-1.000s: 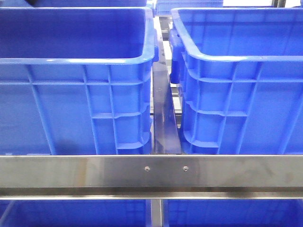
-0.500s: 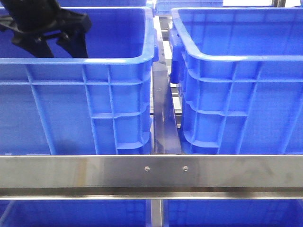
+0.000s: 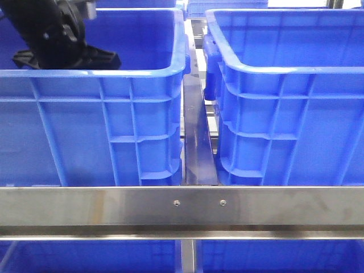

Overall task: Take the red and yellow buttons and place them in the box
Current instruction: 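Grasp a red-capped button in the left gripper and lift it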

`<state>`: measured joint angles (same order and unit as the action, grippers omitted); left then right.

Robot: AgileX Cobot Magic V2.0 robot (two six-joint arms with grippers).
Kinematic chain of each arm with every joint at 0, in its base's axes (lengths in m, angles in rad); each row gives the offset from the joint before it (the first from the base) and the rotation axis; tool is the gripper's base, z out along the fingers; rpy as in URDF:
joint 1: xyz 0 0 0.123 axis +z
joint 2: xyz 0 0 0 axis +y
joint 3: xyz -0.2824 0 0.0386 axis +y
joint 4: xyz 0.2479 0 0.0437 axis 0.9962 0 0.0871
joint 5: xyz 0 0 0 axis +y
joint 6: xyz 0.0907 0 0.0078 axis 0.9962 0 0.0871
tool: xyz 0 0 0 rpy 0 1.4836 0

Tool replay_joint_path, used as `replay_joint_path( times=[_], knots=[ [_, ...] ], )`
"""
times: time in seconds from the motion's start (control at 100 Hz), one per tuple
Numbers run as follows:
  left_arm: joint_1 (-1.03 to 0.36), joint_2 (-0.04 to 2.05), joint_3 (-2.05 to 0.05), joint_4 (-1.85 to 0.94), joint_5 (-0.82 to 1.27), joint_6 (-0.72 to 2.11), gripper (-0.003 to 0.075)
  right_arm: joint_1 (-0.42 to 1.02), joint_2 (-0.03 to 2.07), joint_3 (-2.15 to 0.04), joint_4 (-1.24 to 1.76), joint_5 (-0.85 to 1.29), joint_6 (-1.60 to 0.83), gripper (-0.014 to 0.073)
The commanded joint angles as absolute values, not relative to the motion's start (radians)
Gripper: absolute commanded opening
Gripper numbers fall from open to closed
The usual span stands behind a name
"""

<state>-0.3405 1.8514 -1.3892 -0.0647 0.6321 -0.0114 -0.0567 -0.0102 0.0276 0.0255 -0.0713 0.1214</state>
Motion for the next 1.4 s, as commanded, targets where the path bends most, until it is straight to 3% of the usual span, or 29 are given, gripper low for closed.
replay_joint_path(
  times=[0.0, 0.15, 0.41, 0.51, 0.97, 1.39],
  knots=[
    [-0.348, 1.810, -1.421, -0.069, 0.581, -0.022, 0.0491, -0.055, -0.035, 0.007, 0.015, -0.152, 0.121, -0.0068],
    [-0.348, 1.813, -1.421, -0.069, 0.569, -0.022, 0.0402, -0.055, -0.035, 0.007, 0.015, -0.152, 0.121, -0.0068],
    [-0.348, 1.797, -1.421, -0.068, 0.565, -0.022, 0.0071, -0.055, -0.035, 0.007, 0.015, -0.152, 0.121, -0.0068],
    [-0.348, 1.759, -1.421, -0.068, 0.558, -0.022, -0.0019, -0.055, -0.035, 0.007, 0.015, -0.152, 0.121, -0.0068],
    [-0.405, 1.410, -1.367, -0.068, 0.561, -0.011, -0.0019, -0.055, -0.035, 0.007, 0.015, -0.152, 0.121, -0.0068],
    [-0.736, 1.130, -1.163, -0.068, 0.543, 0.000, -0.0019, -0.055, -0.035, 0.007, 0.015, -0.155, 0.121, -0.0068]
  ],
)
